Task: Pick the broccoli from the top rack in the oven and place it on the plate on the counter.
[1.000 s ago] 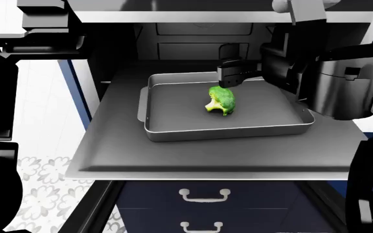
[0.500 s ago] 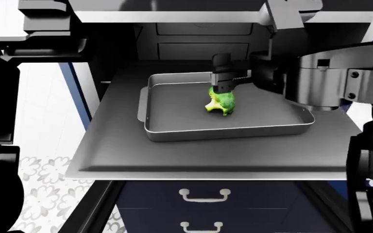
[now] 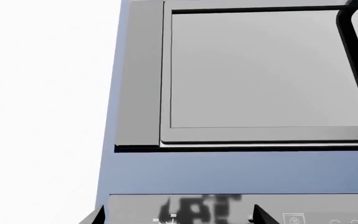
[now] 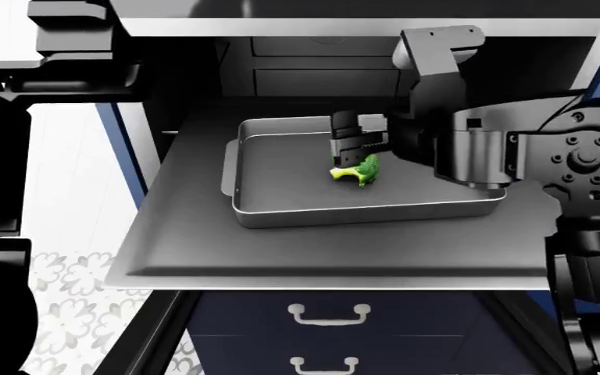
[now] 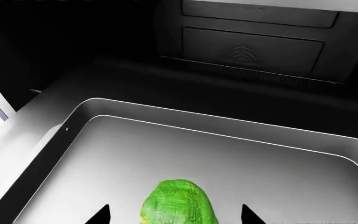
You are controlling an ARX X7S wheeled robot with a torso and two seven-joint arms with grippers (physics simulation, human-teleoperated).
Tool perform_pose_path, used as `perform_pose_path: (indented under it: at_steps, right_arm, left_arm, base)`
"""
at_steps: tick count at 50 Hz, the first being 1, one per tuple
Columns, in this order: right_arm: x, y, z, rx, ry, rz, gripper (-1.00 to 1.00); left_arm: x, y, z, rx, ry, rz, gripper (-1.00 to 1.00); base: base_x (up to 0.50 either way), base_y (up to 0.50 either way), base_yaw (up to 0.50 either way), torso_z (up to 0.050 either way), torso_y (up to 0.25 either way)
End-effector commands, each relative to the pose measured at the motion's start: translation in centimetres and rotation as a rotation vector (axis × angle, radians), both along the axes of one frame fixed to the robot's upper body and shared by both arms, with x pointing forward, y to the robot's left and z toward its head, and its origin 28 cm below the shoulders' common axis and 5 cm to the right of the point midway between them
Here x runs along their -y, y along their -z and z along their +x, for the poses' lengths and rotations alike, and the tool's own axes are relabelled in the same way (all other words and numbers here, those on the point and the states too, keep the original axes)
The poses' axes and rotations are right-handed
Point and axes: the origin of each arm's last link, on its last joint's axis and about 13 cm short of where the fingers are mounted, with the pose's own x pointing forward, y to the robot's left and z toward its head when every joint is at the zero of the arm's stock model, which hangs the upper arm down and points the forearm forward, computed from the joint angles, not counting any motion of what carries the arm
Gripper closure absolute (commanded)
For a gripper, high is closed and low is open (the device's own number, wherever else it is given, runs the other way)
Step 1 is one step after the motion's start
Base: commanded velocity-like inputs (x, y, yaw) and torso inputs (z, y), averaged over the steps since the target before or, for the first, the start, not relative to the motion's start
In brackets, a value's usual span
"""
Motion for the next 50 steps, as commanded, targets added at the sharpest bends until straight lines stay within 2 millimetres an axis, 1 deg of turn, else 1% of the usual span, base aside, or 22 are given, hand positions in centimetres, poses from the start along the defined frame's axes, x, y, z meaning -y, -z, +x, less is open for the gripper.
perform_pose_path:
  at_steps: [1, 22, 44, 50]
  right_arm:
    - [0.0, 1.2, 0.0, -0.018, -0.011, -0.007, -1.0]
    - [-0.1, 1.8, 0.1, -0.022, -0.02, -0.038, -1.0]
    - [-0.1, 2.9, -0.1, -0.051, -0.026, -0.054, -1.0]
    - [0.0, 2.9, -0.1, -0.051, -0.02, -0.056, -1.0]
  left_arm:
    - [0.1, 0.0, 0.0, -0.002, 0.005, 0.003, -1.0]
    - [0.2, 0.3, 0.2, -0.009, 0.008, -0.002, -1.0]
    - [0.3, 0.4, 0.2, -0.01, 0.013, -0.008, -1.0]
    - [0.3, 0.5, 0.2, -0.011, 0.015, -0.006, -1.0]
  base:
    - [0.0, 0.0, 0.0, 0.0, 0.0]
    - [0.0, 0.0, 0.0, 0.0, 0.0]
    - [0.0, 0.0, 0.0, 0.0, 0.0]
    - [0.0, 0.0, 0.0, 0.0, 0.0]
